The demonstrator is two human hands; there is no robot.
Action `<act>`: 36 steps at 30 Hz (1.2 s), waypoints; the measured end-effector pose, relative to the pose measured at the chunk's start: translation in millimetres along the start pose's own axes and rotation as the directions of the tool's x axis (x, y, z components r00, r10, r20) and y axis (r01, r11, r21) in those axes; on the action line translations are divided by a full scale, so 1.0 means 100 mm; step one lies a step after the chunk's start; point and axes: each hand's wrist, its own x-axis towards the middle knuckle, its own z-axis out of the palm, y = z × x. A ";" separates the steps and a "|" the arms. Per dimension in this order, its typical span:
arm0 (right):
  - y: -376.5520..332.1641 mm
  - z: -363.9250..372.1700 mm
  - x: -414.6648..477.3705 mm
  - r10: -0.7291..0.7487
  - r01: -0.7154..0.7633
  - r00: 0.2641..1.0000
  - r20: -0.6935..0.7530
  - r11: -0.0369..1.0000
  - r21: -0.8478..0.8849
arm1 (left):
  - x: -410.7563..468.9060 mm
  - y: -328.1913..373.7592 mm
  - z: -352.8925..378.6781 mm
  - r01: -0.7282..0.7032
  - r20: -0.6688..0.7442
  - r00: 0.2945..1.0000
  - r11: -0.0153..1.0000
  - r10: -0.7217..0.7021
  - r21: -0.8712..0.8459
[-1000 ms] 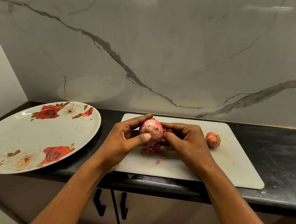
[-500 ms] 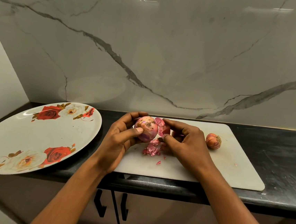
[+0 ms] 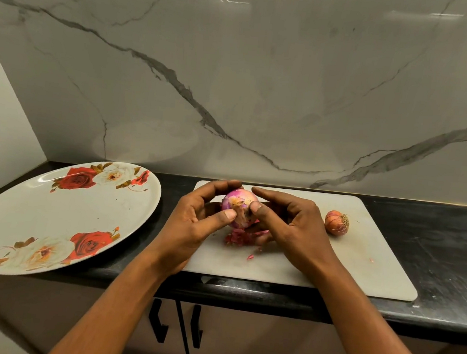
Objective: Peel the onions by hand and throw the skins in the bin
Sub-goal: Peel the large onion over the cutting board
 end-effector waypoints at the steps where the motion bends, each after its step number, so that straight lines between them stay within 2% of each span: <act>1: -0.01 0.00 0.00 0.028 -0.029 1.000 0.012 0.999 0.017 | 0.00 0.00 0.00 -0.005 0.009 1.000 1.000 0.005 0.022; 4: -0.01 0.00 0.01 0.067 -0.069 0.997 0.037 0.996 0.051 | -0.01 -0.01 0.00 -0.026 0.045 0.999 0.997 0.022 0.077; 16: -0.06 -0.01 0.00 0.034 -0.051 0.991 0.126 0.990 0.134 | -0.01 -0.03 -0.01 -0.086 0.107 0.992 0.972 0.064 0.219; 24: -0.03 -0.03 0.01 0.028 -0.046 0.987 0.160 0.993 0.109 | -0.02 0.00 -0.02 -0.070 0.115 0.992 0.972 0.045 0.226; 29: 0.02 -0.02 0.02 0.035 -0.048 0.993 0.115 0.993 0.113 | -0.02 0.01 -0.03 -0.034 0.090 0.996 0.994 0.024 0.107; 36: 0.03 -0.02 0.03 0.072 -0.082 0.993 0.091 0.990 0.112 | -0.02 0.01 -0.03 -0.027 0.075 0.997 0.993 0.018 0.115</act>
